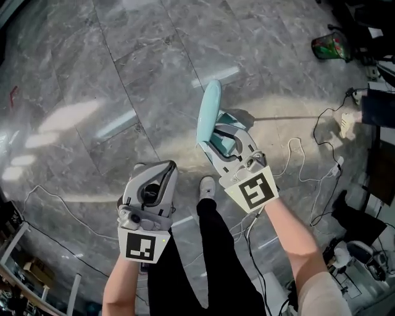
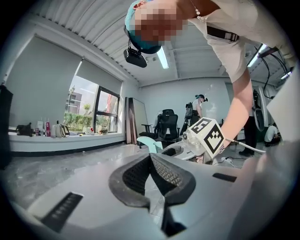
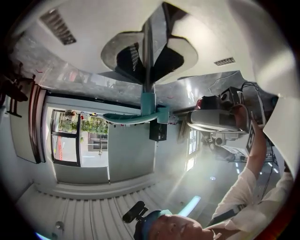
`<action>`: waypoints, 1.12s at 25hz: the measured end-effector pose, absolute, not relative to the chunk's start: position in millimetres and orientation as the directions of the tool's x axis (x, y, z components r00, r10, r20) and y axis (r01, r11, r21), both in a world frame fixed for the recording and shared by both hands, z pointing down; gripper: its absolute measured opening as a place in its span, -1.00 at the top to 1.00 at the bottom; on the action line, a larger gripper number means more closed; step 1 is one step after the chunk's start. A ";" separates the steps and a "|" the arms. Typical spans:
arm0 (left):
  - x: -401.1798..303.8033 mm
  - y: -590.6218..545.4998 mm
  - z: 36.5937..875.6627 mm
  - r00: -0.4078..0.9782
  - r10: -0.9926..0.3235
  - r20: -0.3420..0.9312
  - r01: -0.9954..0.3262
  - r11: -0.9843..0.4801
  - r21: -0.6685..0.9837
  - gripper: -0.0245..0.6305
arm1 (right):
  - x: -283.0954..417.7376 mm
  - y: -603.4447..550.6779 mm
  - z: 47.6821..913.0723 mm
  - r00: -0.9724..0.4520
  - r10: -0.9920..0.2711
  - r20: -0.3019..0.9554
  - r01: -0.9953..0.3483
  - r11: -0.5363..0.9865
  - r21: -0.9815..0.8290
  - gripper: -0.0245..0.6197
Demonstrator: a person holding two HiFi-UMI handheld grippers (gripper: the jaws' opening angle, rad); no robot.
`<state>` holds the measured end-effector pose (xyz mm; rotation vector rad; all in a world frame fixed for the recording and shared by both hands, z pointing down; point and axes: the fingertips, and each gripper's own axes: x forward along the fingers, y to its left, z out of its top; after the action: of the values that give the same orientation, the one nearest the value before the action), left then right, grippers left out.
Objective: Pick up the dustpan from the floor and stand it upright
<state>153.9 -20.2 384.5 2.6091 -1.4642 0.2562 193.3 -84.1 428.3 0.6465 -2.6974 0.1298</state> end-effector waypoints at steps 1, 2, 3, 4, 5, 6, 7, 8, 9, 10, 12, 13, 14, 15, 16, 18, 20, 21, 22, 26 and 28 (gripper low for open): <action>165.6 -18.0 381.4 0.501 -0.839 0.213 -0.862 -0.506 0.034 0.89 | 203.2 -85.6 422.6 -0.834 -0.440 0.333 -0.471 0.882 -0.013 0.65; 177.2 -14.1 379.0 0.487 -0.847 0.214 -0.870 -0.492 0.034 0.89 | 214.0 -85.3 418.9 -0.836 -0.449 0.315 -0.478 0.878 -0.016 0.65; 188.6 -8.9 376.7 0.473 -0.854 0.218 -0.878 -0.478 0.035 0.89 | 226.2 -82.6 417.7 -0.838 -0.446 0.315 -0.473 0.881 -0.010 0.65; 199.5 -3.6 373.8 0.460 -0.860 0.222 -0.885 -0.465 0.033 0.89 | 239.4 -78.9 418.3 -0.838 -0.434 0.331 -0.459 0.889 0.004 0.65; 209.3 1.1 370.0 0.448 -0.866 0.222 -0.891 -0.453 0.031 0.89 | 251.7 -76.3 417.8 -0.840 -0.424 0.339 -0.447 0.895 0.012 0.65; 218.0 4.9 365.6 0.435 -0.873 0.220 -0.897 -0.440 0.028 0.89 | 261.5 -75.8 414.4 -0.845 -0.425 0.324 -0.448 0.894 0.004 0.64; 225.5 8.2 361.3 0.423 -0.880 0.217 -0.903 -0.429 0.024 0.89 | 268.9 -76.0 409.8 -0.851 -0.431 0.300 -0.454 0.891 -0.010 0.64; 231.9 11.2 357.5 0.412 -0.885 0.216 -0.908 -0.418 0.019 0.89 | 274.5 -75.7 406.2 -0.856 -0.434 0.281 -0.457 0.889 -0.021 0.64; 237.0 14.3 354.4 0.403 -0.889 0.218 -0.912 -0.410 0.013 0.89 | 278.8 -74.6 403.9 -0.859 -0.436 0.270 -0.459 0.888 -0.028 0.64; 240.8 17.6 352.2 0.395 -0.891 0.222 -0.915 -0.404 0.007 0.89 | 282.0 -73.3 402.7 -0.858 -0.439 0.266 -0.463 0.886 -0.033 0.64; 244.8 23.7 350.6 0.387 -0.893 0.230 -0.918 -0.397 0.001 0.89 | 285.2 -71.9 401.7 -0.851 -0.453 0.264 -0.478 0.878 -0.035 0.64; 245.2 26.8 351.4 0.385 -0.892 0.235 -0.918 -0.396 0.000 0.89 | 284.9 -71.4 401.3 -0.849 -0.461 0.260 -0.484 0.874 -0.032 0.64; 244.7 30.3 353.1 0.383 -0.892 0.241 -0.919 -0.395 -0.001 0.89 | 283.3 -70.6 401.2 -0.848 -0.465 0.255 -0.487 0.873 -0.029 0.64; 243.7 34.1 355.2 0.379 -0.892 0.247 -0.920 -0.392 0.000 0.89 | 281.2 -69.4 401.6 -0.848 -0.466 0.250 -0.488 0.872 -0.030 0.64; 242.9 37.4 357.3 0.375 -0.892 0.251 -0.922 -0.388 0.001 0.89 | 279.8 -68.7 402.4 -0.848 -0.468 0.249 -0.490 0.871 -0.034 0.64; 243.8 43.0 360.7 0.373 -0.892 0.257 -0.922 -0.386 -0.002 0.89 | 282.0 -68.7 402.3 -0.841 -0.479 0.250 -0.505 0.862 -0.049 0.64; 248.0 48.7 360.1 0.379 -0.888 0.259 -0.919 -0.395 -0.010 0.89 | 292.2 -66.5 399.8 -0.829 -0.496 0.259 -0.525 0.849 -0.055 0.64; 250.2 51.4 357.4 0.381 -0.888 0.258 -0.917 -0.398 -0.014 0.89 | 299.8 -64.2 397.9 -0.819 -0.507 0.268 -0.536 0.843 -0.046 0.64; 252.2 54.2 352.9 0.380 -0.888 0.258 -0.918 -0.397 -0.015 0.89 | 308.9 -61.6 394.6 -0.806 -0.522 0.278 -0.550 0.834 -0.031 0.64; 259.7 60.6 318.8 0.361 -0.894 0.266 -0.927 -0.376 -0.007 0.89 | 350.9 -46.4 355.2 -0.754 -0.579 0.310 -0.616 0.787 -0.029 0.69; 265.6 63.6 292.2 0.347 -0.896 0.277 -0.934 -0.357 0.016 0.89 | 367.3 -36.0 312.7 -0.744 -0.592 0.312 -0.637 0.769 -0.060 0.87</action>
<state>265.6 63.6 292.2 2.4323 -1.6707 0.3304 367.3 -36.0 312.7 0.9545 -2.6895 0.2351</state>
